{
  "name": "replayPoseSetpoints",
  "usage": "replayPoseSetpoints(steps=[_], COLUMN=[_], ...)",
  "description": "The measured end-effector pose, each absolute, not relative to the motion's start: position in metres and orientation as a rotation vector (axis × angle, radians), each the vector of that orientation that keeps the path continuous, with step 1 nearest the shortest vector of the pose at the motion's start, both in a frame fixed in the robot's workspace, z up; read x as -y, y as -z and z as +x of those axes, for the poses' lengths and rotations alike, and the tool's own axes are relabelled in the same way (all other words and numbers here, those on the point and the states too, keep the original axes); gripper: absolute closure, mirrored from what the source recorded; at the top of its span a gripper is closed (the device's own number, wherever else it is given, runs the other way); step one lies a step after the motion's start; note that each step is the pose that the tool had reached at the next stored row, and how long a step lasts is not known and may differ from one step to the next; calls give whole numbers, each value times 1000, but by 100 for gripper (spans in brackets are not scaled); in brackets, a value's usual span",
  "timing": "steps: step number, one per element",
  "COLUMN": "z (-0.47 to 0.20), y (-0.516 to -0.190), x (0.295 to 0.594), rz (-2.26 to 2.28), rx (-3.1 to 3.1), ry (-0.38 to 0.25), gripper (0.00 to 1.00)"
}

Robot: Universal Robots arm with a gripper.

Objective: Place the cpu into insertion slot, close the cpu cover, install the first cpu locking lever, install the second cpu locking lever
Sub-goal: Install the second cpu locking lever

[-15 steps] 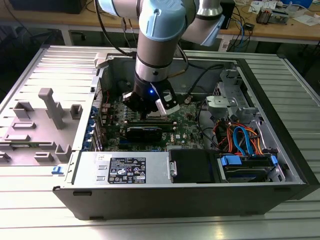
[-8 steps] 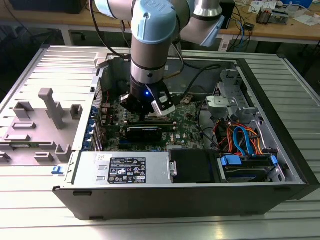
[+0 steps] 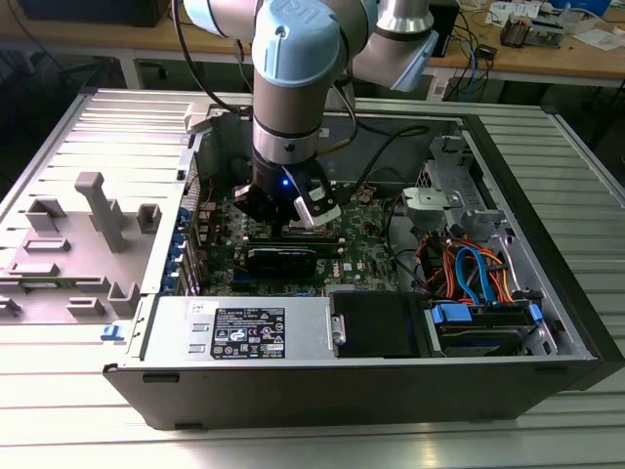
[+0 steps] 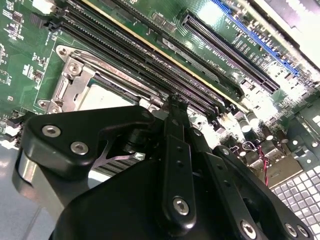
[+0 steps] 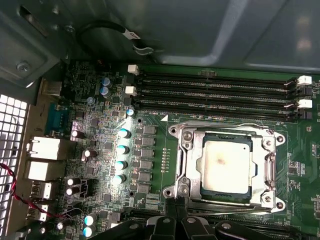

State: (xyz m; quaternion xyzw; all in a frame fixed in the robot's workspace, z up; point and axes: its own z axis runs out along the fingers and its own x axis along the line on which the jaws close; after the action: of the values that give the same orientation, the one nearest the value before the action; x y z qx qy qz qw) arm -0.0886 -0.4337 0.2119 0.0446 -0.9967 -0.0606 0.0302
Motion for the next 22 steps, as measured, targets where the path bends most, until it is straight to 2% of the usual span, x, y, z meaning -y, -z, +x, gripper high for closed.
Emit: replayPoseSetpoints(steps=[22], z=[-91], y=[-205], x=[434], rz=[138], rx=[3071], ry=[212], gripper=[89])
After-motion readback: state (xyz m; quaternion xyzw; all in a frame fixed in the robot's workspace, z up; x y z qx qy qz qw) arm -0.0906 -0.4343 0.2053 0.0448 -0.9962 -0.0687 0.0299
